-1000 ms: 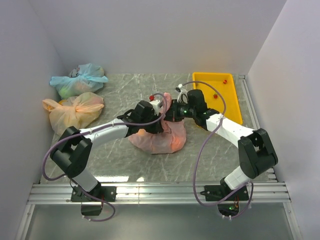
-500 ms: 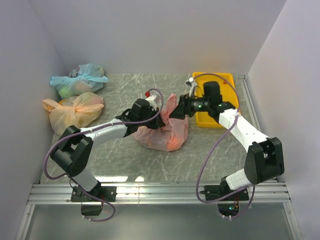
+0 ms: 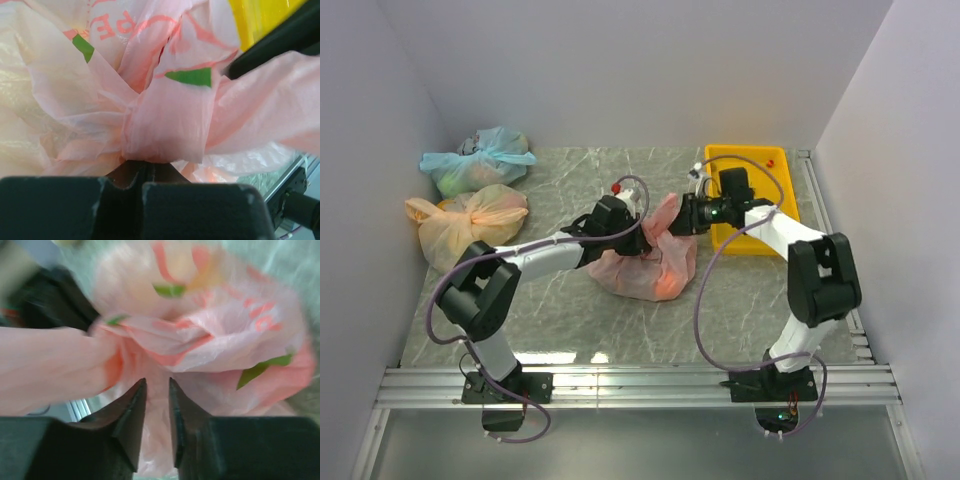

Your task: Place the fake fruits into the plastic bag and tie a complex knot

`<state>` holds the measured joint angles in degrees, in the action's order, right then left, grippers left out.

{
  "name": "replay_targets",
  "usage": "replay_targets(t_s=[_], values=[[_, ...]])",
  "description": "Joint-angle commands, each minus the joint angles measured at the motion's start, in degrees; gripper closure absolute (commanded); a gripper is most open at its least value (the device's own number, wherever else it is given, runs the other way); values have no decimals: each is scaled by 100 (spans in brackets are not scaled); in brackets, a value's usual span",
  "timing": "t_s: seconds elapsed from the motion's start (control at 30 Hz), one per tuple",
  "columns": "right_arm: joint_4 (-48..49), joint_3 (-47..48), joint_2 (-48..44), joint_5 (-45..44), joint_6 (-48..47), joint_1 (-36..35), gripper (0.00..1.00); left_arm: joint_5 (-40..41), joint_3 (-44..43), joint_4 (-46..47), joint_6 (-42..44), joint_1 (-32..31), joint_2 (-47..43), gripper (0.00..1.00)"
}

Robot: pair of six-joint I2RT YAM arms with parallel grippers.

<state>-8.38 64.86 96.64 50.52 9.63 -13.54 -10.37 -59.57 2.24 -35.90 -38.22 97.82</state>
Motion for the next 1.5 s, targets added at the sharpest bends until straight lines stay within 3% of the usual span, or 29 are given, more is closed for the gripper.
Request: replay_targets(t_s=[0.0, 0.23, 0.5, 0.7, 0.8, 0.9, 1.2, 1.33, 1.47], values=[[-663, 299, 284, 186, -707, -183, 65, 158, -327, 101, -224, -2, 123, 100], [-1227, -175, 355, 1027, -797, -447, 46, 19, -380, 541, 47, 165, 185, 100], [-93, -545, -13, 1487, 654, -1037, 42, -1123, 172, 251, 654, 324, -499, 100], [-1595, -62, -574, 839, -645, -457, 44, -1047, 666, -118, 769, 324, -940, 100], [-1448, -158, -988, 111, -805, -316, 47, -800, 692, -189, 821, 332, -897, 100], [-701, -369, -1069, -322, -524, -377, 47, -642, 544, -206, 865, 324, -687, 100], [-857, 220, 205, -720, -892, -746, 40, -615, -54, -259, 673, 324, 17, 100], [-727, -42, 233, -176, -665, -755, 25, -1290, -37, 668, 120, 359, 211, 100], [-481, -166, 276, 360, -226, -895, 21, -2476, 121, 2111, -741, 376, 535, 100]])
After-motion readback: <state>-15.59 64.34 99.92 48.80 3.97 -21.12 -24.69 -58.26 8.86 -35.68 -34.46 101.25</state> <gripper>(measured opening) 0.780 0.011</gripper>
